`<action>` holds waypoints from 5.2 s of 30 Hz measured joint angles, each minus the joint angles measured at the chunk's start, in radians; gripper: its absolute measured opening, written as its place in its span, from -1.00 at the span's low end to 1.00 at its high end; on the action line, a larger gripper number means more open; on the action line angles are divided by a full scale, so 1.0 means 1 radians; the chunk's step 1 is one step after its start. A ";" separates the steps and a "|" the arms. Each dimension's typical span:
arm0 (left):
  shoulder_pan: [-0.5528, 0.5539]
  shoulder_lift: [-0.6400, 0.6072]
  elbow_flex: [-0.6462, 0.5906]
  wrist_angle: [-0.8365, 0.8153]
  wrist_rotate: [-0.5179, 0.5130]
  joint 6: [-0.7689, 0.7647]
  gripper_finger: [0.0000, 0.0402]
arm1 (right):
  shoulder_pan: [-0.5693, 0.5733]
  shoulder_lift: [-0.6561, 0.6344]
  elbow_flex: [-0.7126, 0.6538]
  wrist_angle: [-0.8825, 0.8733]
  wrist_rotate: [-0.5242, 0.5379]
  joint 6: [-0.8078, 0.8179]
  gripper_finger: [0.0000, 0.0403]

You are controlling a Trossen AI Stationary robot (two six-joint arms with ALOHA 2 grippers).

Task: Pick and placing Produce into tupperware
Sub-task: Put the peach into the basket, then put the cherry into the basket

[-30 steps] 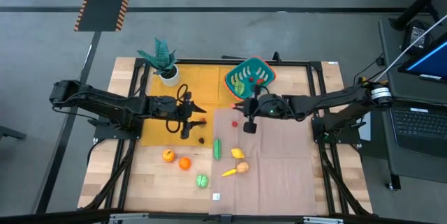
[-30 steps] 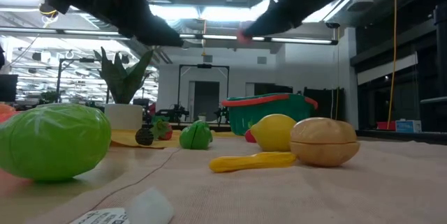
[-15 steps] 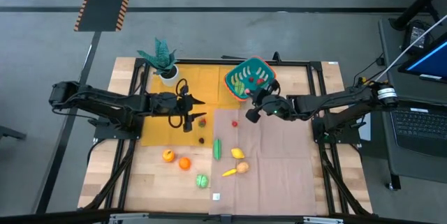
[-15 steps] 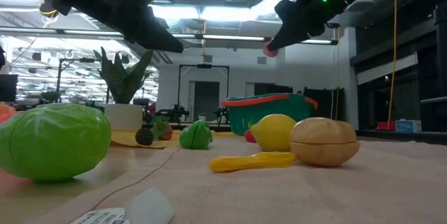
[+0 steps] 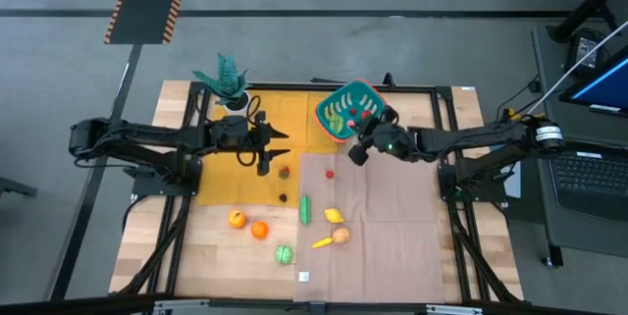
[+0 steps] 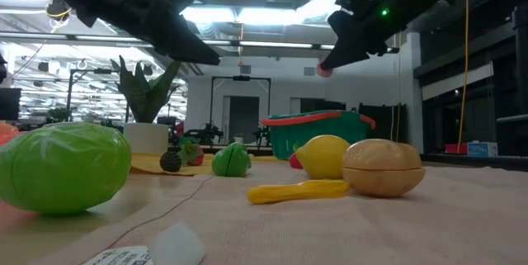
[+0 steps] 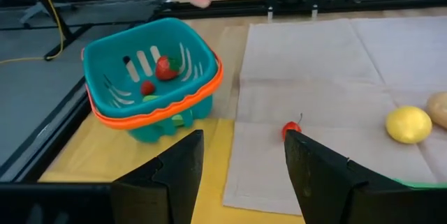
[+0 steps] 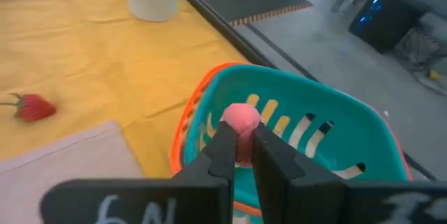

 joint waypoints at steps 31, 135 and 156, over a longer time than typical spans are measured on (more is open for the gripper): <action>0.068 0.001 0.000 -0.001 0.028 0.050 -0.04 | -0.438 0.132 0.273 -0.353 -0.609 -0.025 -0.83; 0.067 0.001 0.000 -0.053 0.028 0.049 -0.04 | -0.487 0.474 0.411 -0.471 -0.802 -0.176 0.34; 0.042 -0.234 -0.023 -0.162 0.026 0.047 -0.04 | -0.377 0.129 0.265 -0.239 -0.701 -0.203 0.36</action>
